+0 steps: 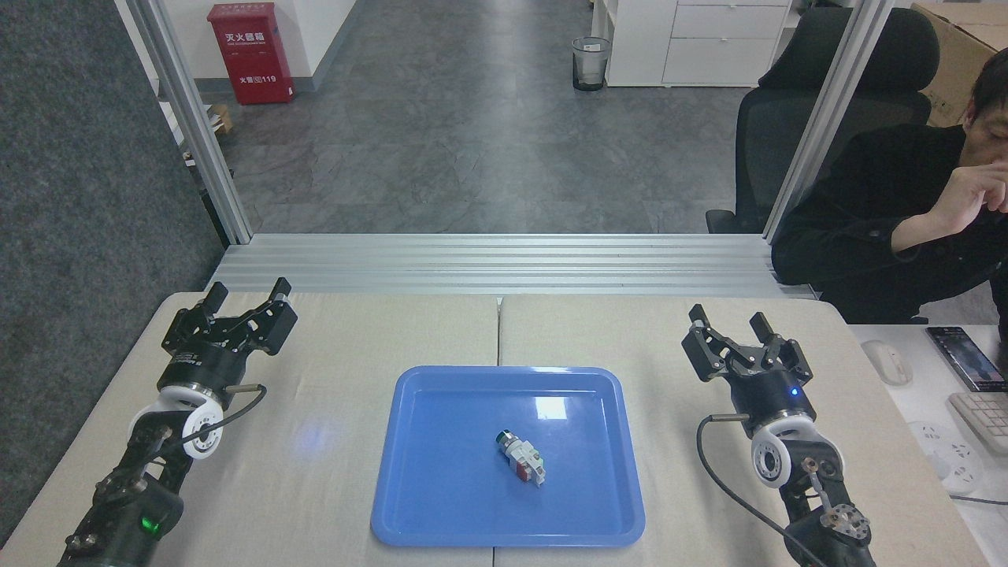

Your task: Pick up switch part and place in tray

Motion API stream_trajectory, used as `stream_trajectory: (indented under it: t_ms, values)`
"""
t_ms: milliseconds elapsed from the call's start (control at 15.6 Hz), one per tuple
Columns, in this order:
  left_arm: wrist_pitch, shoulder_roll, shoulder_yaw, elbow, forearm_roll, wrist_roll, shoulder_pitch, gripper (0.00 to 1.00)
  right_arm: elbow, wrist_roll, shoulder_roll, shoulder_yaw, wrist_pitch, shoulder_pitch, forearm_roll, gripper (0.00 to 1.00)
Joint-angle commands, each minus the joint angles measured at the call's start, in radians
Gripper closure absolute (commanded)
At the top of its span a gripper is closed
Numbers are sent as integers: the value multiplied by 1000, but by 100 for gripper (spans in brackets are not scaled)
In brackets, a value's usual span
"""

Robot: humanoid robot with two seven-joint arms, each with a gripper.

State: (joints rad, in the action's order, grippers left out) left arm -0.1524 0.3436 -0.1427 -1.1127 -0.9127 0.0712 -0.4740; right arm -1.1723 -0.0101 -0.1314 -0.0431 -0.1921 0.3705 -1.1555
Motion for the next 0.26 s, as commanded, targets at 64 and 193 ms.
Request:
stream_trajectory:
  t_ms: [64,193]
  values:
    - [0,0,0,-1,0,-1,0,0,6,-39,-100,-87,2,-1,23,0]
    - [0,0,0,1,0,-1,0,0,3,-39,-102,-87,3,7,22,0]
